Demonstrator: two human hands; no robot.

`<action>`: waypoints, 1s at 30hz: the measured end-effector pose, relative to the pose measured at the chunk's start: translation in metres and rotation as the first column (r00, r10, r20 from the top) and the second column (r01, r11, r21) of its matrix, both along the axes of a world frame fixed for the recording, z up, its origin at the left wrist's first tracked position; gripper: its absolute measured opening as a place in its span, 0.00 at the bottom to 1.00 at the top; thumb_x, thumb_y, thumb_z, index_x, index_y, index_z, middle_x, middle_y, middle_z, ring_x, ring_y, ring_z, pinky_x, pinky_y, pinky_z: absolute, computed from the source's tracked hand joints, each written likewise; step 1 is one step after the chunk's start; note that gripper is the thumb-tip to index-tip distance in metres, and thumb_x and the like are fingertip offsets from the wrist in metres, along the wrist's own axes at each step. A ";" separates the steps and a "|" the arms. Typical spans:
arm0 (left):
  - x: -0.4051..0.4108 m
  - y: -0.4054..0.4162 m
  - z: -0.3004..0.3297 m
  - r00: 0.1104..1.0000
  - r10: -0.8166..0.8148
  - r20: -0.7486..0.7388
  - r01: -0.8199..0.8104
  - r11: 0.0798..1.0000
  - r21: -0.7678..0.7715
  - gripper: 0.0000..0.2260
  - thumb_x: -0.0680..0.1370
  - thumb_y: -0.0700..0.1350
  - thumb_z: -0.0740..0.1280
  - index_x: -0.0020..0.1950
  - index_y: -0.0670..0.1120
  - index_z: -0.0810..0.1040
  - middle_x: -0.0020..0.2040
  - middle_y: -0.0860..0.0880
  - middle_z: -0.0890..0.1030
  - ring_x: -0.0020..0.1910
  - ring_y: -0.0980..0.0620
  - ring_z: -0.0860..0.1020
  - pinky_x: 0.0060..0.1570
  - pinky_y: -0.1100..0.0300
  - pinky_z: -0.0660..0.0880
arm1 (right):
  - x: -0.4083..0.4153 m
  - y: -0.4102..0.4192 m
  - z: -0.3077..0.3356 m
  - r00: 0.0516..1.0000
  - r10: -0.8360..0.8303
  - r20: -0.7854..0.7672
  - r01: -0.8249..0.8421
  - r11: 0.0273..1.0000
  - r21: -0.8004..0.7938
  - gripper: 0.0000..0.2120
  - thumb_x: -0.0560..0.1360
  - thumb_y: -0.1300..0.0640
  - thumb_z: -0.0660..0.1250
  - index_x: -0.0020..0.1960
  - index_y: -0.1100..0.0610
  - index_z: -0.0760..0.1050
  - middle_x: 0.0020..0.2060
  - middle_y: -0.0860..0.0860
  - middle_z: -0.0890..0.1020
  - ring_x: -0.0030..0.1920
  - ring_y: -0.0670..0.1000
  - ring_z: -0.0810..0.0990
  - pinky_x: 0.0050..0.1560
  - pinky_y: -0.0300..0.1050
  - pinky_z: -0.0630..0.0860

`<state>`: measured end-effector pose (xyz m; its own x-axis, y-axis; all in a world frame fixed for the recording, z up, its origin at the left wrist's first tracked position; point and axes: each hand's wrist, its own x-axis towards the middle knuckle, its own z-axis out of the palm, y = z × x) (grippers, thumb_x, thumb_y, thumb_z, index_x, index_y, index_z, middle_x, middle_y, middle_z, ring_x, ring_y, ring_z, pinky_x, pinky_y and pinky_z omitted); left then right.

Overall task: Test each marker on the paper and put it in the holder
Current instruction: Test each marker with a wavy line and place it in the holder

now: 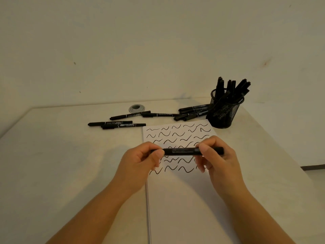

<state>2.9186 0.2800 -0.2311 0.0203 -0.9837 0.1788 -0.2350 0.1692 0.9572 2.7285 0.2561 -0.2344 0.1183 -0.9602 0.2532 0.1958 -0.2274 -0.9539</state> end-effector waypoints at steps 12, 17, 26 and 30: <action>-0.011 -0.024 0.030 0.973 0.097 0.211 -0.050 0.974 -0.219 0.03 0.73 0.50 0.67 0.40 0.58 0.77 0.33 0.58 0.79 0.32 0.60 0.75 0.33 0.69 0.71 | 0.002 -0.007 0.033 0.629 -0.206 -0.750 -0.090 0.939 -0.333 0.08 0.70 0.51 0.71 0.48 0.42 0.80 0.33 0.34 0.76 0.41 0.39 0.75 0.42 0.34 0.69; -0.032 -0.042 0.052 0.946 0.063 0.318 0.052 0.938 -0.342 0.03 0.71 0.55 0.65 0.41 0.58 0.76 0.39 0.61 0.80 0.37 0.60 0.77 0.36 0.69 0.72 | 0.002 -0.023 0.050 0.576 -0.298 -0.761 -0.088 0.903 -0.421 0.08 0.72 0.50 0.69 0.51 0.47 0.77 0.35 0.35 0.74 0.38 0.37 0.73 0.41 0.36 0.71; -0.027 -0.129 0.041 0.806 0.073 0.587 -0.039 0.997 -0.071 0.08 0.75 0.51 0.65 0.53 0.55 0.73 0.44 0.59 0.76 0.41 0.61 0.76 0.42 0.60 0.74 | -0.054 -0.074 0.085 0.727 -0.510 -0.460 0.340 0.850 -0.403 0.13 0.73 0.58 0.67 0.45 0.41 0.69 0.39 0.36 0.80 0.41 0.36 0.79 0.41 0.33 0.74; -0.023 -0.173 0.031 0.719 0.054 0.693 -0.065 0.998 -0.011 0.10 0.76 0.50 0.63 0.56 0.51 0.73 0.50 0.54 0.77 0.47 0.54 0.75 0.46 0.58 0.73 | -0.069 -0.086 0.092 0.733 -0.612 -0.298 0.467 0.770 -0.434 0.18 0.73 0.62 0.66 0.49 0.40 0.65 0.41 0.38 0.80 0.42 0.36 0.78 0.39 0.27 0.72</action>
<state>2.8957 0.1073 -0.2001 -0.0457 -0.9870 0.1540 -0.8424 0.1209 0.5252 2.6595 0.1698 -0.1424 -0.2368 -0.7668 0.5966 -0.4349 -0.4655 -0.7709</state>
